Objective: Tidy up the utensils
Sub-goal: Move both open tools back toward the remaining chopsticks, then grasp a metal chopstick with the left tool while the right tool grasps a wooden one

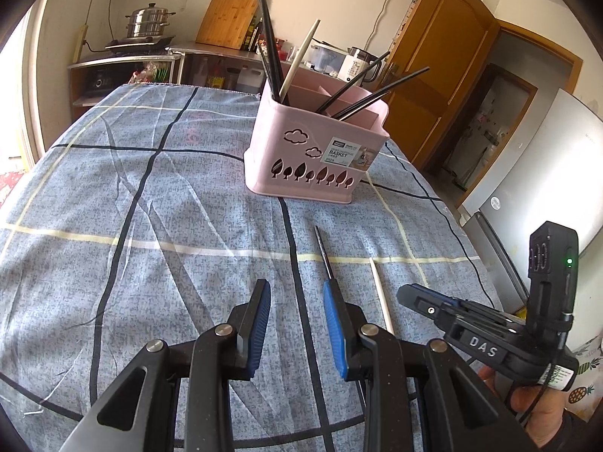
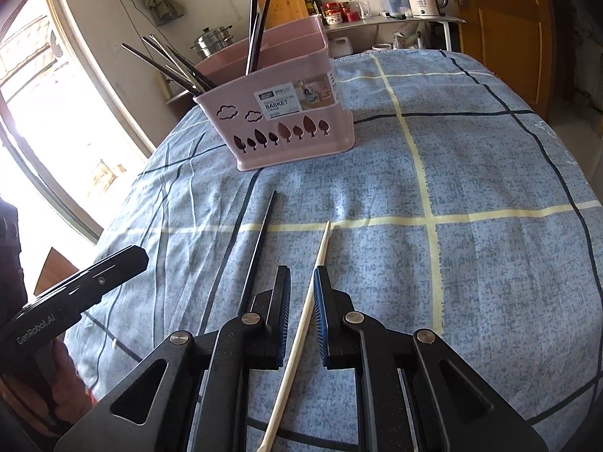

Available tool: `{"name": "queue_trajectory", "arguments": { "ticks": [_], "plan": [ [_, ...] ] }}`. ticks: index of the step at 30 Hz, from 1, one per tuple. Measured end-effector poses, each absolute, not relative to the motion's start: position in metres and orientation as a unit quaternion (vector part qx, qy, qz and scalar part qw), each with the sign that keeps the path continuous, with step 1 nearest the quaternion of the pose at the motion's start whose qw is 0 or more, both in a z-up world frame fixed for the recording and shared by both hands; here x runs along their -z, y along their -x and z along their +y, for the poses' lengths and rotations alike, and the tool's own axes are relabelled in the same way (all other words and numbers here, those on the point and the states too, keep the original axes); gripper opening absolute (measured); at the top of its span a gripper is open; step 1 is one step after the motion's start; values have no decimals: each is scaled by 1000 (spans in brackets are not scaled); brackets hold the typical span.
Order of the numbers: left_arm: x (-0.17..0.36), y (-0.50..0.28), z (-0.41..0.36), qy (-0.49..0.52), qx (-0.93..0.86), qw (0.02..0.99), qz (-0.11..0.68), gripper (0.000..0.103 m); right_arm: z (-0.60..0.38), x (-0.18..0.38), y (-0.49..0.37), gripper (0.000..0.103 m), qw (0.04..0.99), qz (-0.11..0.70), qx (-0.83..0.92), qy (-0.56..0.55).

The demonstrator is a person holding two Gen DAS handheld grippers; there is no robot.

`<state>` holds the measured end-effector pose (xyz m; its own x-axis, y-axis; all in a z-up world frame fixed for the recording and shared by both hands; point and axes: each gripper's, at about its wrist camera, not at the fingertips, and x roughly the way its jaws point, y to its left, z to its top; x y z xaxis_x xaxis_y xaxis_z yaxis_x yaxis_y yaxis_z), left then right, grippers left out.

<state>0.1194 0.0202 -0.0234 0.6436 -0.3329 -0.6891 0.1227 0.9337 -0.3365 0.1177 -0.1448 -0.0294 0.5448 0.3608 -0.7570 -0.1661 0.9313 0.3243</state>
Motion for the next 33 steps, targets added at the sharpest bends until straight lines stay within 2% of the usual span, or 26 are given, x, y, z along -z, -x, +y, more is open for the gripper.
{"name": "queue_trajectory", "arguments": {
  "ticks": [12, 14, 27, 28, 31, 33],
  "plan": [
    [41, -145, 9, 144, 137, 882, 427, 29, -138, 50, -140, 13, 867, 475, -128, -79],
    [43, -151, 3, 141, 142, 879, 432, 29, -138, 50, -142, 8, 868, 476, -124, -70],
    [70, -203, -52, 76, 136, 868, 471, 29, -159, 50, -142, 7, 864, 481, -127, -78],
    [69, -205, -55, 67, 134, 871, 468, 27, -160, 50, -142, 7, 864, 481, -127, -79],
    [71, -206, -59, 42, 117, 874, 470, 8, -161, 50, -142, 7, 863, 481, -130, -80],
    [71, -206, -55, 49, 123, 872, 472, 7, -161, 50, -142, 7, 863, 482, -131, -80]
  ]
}}
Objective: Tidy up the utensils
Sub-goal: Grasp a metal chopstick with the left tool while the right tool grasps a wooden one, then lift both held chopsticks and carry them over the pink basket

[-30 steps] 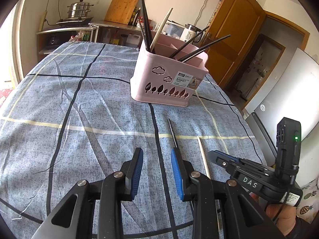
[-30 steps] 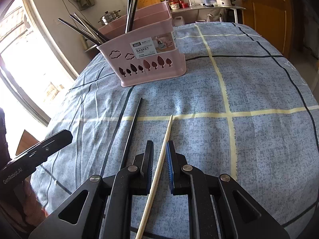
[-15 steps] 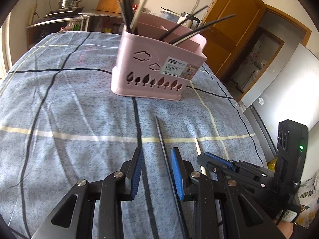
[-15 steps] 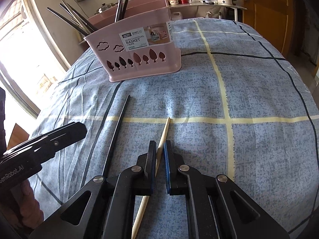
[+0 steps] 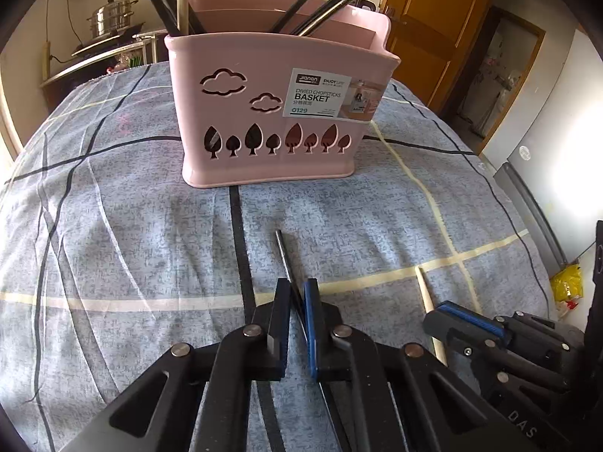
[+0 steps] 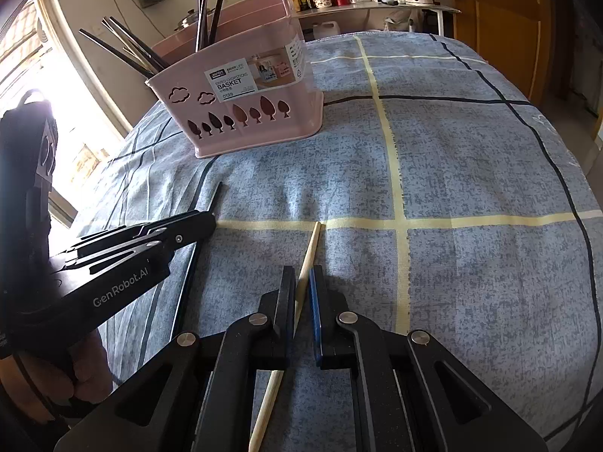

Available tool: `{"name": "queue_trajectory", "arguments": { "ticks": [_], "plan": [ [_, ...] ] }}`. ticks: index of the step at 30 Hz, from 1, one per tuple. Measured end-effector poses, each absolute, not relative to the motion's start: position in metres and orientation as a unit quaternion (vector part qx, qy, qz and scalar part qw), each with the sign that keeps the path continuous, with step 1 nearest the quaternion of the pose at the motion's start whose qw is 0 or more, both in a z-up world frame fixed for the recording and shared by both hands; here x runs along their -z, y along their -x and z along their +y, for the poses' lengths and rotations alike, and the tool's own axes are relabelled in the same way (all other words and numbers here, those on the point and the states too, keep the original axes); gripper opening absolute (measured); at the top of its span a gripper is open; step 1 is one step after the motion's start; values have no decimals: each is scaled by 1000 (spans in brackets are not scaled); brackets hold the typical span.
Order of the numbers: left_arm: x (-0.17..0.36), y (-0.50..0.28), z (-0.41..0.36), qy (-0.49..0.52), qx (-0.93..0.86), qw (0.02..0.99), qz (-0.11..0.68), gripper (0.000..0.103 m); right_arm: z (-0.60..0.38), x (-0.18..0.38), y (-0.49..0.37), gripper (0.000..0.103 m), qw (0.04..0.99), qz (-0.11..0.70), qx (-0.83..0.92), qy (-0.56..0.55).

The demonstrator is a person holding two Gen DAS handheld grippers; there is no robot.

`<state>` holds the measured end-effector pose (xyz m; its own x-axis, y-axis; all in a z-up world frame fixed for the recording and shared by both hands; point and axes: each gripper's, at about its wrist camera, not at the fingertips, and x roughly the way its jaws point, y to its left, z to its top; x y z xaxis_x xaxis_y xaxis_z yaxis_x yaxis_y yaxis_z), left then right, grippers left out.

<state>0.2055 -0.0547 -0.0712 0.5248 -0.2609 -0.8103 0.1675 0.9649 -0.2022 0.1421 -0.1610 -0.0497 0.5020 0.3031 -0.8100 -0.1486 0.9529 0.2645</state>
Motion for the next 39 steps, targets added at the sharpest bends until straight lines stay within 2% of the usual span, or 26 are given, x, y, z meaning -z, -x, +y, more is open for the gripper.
{"name": "queue_trajectory", "arguments": {
  "ticks": [13, 23, 30, 39],
  "plan": [
    [73, -168, -7, 76, 107, 866, 483, 6, -160, 48, -143, 8, 858, 493, -126, -73],
    [71, -191, -19, 40, 98, 865, 491, 7, -149, 47, -166, 9, 853, 509, -112, -29],
    [66, -196, -27, 34, 107, 863, 493, 5, -147, 45, -166, 5, 851, 510, -118, -31],
    [4, -193, -25, 44, 129, 891, 433, 4, -156, -2, -164, 5, 878, 457, -132, -51]
  ]
}}
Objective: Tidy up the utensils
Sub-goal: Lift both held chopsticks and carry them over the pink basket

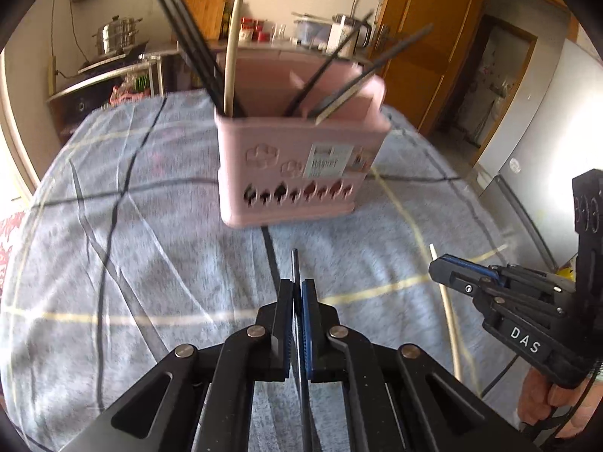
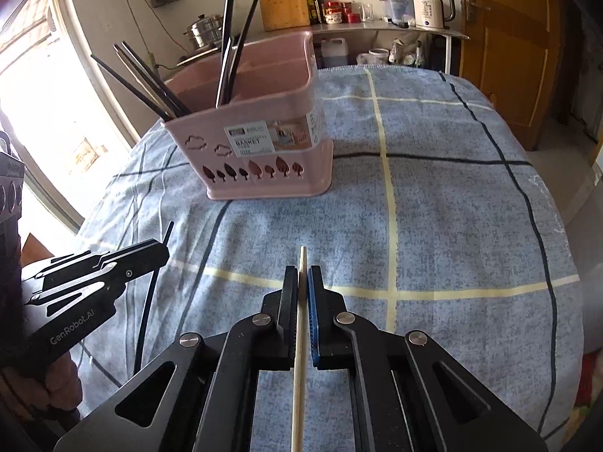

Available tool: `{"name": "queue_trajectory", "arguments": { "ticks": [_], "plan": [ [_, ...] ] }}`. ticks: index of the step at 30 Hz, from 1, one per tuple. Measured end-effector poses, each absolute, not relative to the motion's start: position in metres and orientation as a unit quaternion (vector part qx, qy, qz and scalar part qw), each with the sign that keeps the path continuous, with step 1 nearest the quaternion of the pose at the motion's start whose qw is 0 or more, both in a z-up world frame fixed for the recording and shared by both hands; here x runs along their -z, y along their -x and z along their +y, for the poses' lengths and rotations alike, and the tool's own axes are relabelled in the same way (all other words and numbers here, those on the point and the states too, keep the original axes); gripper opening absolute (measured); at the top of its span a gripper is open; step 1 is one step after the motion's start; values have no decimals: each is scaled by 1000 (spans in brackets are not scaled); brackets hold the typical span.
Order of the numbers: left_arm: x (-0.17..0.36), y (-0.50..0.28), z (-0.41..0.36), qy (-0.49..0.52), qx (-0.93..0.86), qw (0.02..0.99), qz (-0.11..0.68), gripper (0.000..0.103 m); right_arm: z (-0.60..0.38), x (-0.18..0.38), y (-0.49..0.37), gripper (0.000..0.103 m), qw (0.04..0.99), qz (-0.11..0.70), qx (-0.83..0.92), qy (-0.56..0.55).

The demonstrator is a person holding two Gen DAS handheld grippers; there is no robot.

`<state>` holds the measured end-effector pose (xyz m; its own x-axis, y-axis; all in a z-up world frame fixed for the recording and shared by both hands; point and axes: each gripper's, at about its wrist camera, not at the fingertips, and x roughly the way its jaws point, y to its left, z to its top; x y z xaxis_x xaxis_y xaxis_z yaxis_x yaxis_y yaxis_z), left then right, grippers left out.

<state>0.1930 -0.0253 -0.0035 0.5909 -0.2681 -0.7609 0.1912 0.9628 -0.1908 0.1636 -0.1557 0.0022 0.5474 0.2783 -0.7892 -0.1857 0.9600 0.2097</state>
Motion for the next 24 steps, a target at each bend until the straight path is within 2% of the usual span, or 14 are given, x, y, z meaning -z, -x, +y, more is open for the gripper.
{"name": "queue_trajectory", "arguments": {
  "ticks": [11, 24],
  "plan": [
    [-103, -191, -11, 47, 147, 932, 329, 4, -171, -83, -160, 5, 919, 363, -142, -66],
    [-114, -171, 7, 71, 141, 938, 308, 4, -180, -91, -147, 5, 926, 344, -139, -70]
  ]
}}
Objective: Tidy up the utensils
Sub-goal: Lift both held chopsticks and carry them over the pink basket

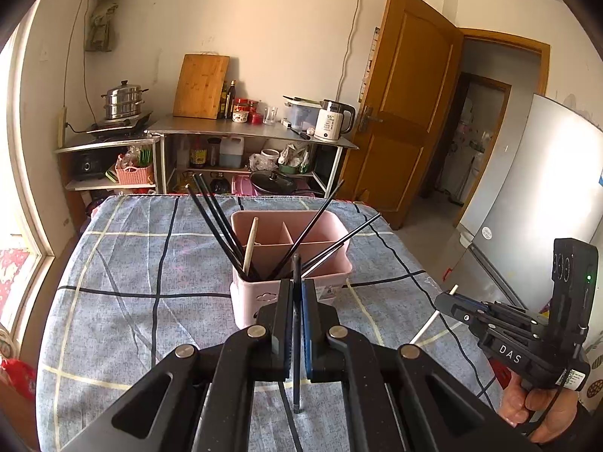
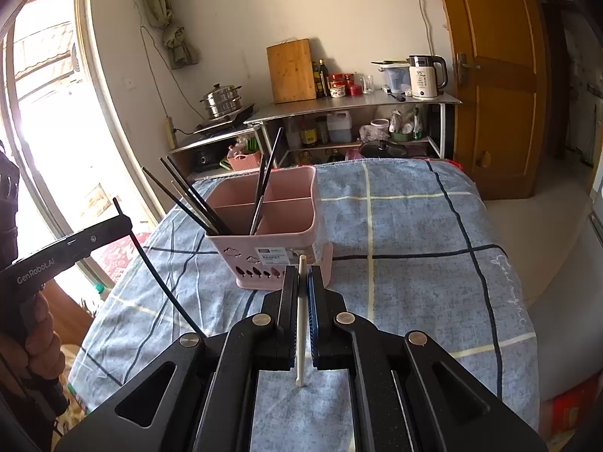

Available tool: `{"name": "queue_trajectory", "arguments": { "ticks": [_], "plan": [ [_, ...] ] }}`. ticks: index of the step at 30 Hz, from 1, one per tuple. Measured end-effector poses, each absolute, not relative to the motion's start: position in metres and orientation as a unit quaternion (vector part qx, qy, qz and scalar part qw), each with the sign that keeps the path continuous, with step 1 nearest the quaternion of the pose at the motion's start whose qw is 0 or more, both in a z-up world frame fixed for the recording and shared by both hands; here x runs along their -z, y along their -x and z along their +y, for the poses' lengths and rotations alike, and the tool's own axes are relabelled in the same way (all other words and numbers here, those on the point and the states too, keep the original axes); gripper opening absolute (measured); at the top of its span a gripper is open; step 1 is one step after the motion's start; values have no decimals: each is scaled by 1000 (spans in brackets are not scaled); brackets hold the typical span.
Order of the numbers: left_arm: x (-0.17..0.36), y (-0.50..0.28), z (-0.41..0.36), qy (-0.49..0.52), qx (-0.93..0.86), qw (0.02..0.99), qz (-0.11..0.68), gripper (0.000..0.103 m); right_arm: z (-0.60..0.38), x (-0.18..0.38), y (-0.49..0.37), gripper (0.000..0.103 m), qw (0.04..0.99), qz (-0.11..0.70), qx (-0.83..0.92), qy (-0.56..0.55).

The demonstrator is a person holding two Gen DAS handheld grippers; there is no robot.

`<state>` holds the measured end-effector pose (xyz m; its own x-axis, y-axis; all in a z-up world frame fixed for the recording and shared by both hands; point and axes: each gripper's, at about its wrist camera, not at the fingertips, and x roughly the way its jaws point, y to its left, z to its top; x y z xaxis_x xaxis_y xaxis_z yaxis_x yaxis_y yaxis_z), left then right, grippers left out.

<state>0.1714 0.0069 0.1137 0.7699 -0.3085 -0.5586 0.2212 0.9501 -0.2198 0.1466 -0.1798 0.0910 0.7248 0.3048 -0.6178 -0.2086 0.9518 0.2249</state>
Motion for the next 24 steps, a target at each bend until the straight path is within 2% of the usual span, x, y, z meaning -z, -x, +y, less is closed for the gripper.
{"name": "queue_trajectory", "arguments": {
  "ticks": [15, 24],
  "plan": [
    [-116, -146, 22, 73, 139, 927, 342, 4, -180, -96, -132, 5, 922, 358, -138, -48],
    [-120, -144, 21, 79, 143, 926, 339, 4, -174, -109, -126, 5, 929, 335, -146, -54]
  ]
}}
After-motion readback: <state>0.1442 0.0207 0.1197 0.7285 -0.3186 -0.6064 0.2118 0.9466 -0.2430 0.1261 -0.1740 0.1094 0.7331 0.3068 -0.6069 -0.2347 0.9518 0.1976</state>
